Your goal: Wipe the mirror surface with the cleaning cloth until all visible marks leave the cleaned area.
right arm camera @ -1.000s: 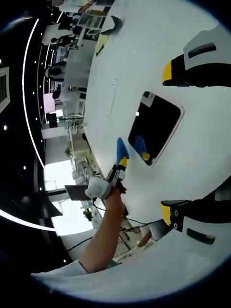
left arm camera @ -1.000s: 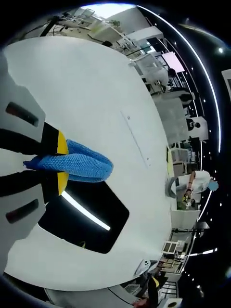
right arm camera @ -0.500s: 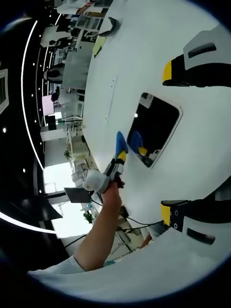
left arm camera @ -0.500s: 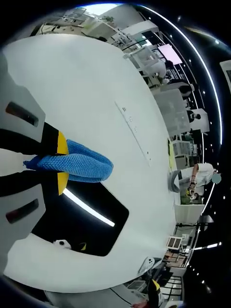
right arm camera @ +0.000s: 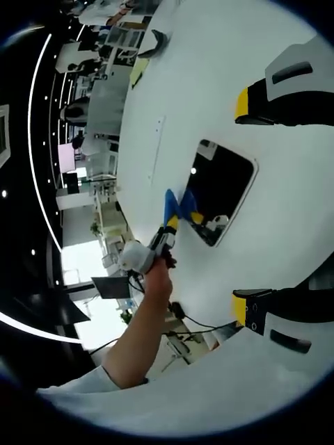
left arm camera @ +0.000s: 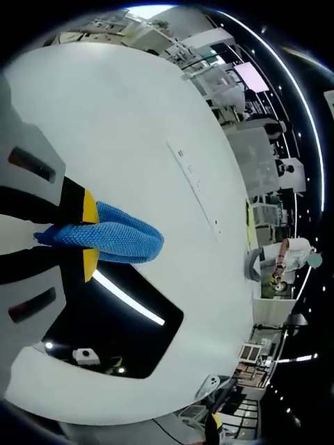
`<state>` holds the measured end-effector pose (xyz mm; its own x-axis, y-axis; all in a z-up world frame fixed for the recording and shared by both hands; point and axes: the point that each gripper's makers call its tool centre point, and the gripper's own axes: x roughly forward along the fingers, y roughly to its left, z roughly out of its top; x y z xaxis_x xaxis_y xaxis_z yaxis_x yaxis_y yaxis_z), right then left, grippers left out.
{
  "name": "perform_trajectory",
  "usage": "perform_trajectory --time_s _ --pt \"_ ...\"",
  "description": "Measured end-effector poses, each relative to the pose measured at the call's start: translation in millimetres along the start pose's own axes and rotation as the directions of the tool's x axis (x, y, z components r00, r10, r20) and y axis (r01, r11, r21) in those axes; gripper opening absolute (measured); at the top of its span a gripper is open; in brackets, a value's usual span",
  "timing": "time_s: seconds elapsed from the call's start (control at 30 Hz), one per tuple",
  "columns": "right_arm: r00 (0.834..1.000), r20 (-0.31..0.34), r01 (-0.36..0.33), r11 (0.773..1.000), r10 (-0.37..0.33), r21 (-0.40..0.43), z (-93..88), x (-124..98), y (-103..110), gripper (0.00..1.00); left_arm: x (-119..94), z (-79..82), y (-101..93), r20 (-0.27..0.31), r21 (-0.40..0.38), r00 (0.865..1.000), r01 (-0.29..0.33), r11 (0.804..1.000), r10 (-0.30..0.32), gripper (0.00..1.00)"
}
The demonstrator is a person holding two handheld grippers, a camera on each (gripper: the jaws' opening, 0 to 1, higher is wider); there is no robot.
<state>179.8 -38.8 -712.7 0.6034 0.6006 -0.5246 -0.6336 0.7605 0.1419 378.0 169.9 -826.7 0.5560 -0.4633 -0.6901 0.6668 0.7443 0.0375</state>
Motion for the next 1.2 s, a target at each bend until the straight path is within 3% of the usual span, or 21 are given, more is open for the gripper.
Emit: perform_trajectory --time_s 0.3,0.53,1.2 --pt "1.000 -0.018 -0.003 1.000 0.003 0.010 -2.1 3 -2 0.98 15 -5.5 -5.2 -0.006 0.011 1.000 0.022 1.000 -0.022 0.07" --pt "1.000 -0.013 0.005 1.000 -0.004 0.016 0.2 4 -6 0.98 13 -6.0 -5.3 0.035 0.007 0.999 0.021 1.000 -0.021 0.07" --pt "1.000 -0.009 -0.005 1.000 0.005 0.011 2.1 9 -5 0.97 15 -5.0 -7.4 0.030 0.012 0.999 -0.013 1.000 0.012 0.06"
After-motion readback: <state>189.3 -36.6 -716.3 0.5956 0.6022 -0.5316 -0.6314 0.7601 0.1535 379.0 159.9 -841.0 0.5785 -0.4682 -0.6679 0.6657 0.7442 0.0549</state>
